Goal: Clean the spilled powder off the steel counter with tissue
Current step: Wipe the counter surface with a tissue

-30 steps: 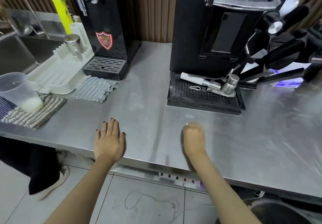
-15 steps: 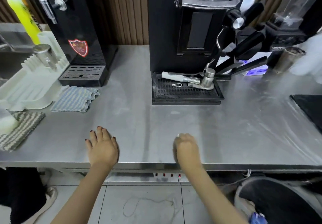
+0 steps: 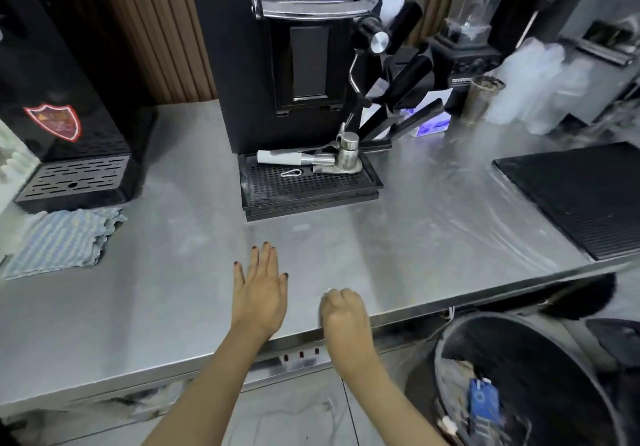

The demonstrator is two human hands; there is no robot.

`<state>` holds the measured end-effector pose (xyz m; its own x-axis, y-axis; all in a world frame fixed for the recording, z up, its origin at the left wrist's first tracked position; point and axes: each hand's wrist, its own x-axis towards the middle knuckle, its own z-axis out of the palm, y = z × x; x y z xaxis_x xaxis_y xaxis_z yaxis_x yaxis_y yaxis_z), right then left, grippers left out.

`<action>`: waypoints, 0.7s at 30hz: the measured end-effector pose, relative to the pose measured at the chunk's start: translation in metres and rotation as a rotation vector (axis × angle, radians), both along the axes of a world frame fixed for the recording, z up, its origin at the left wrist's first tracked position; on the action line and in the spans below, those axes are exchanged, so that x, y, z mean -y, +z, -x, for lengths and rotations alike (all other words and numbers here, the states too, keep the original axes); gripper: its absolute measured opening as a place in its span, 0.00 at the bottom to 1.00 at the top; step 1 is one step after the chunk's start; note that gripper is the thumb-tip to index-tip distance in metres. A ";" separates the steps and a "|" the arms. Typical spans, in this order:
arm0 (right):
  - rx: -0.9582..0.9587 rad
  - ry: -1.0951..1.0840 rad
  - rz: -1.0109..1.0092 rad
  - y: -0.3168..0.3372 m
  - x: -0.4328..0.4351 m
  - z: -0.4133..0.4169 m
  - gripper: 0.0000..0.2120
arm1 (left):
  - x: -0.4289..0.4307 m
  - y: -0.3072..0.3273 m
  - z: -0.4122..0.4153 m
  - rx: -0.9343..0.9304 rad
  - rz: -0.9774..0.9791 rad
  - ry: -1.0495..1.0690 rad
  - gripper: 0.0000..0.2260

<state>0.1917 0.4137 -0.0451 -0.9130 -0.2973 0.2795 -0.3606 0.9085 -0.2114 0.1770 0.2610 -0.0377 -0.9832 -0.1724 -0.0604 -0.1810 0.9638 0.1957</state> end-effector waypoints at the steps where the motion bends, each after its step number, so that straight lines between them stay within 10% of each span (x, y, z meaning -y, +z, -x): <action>1: -0.024 0.059 0.002 -0.002 -0.001 -0.004 0.16 | 0.000 0.000 0.000 0.000 -0.005 0.000 0.24; 9: 0.127 -0.515 0.038 0.026 -0.115 0.041 0.08 | 0.001 -0.001 0.000 0.003 -0.004 -0.005 0.24; 16: -0.056 -0.049 0.002 0.005 0.008 -0.016 0.07 | 0.004 -0.003 0.003 -0.004 -0.022 -0.002 0.24; 21: -0.031 -0.273 -0.078 0.017 -0.091 0.019 0.09 | 0.004 -0.006 0.003 -0.001 -0.024 -0.017 0.24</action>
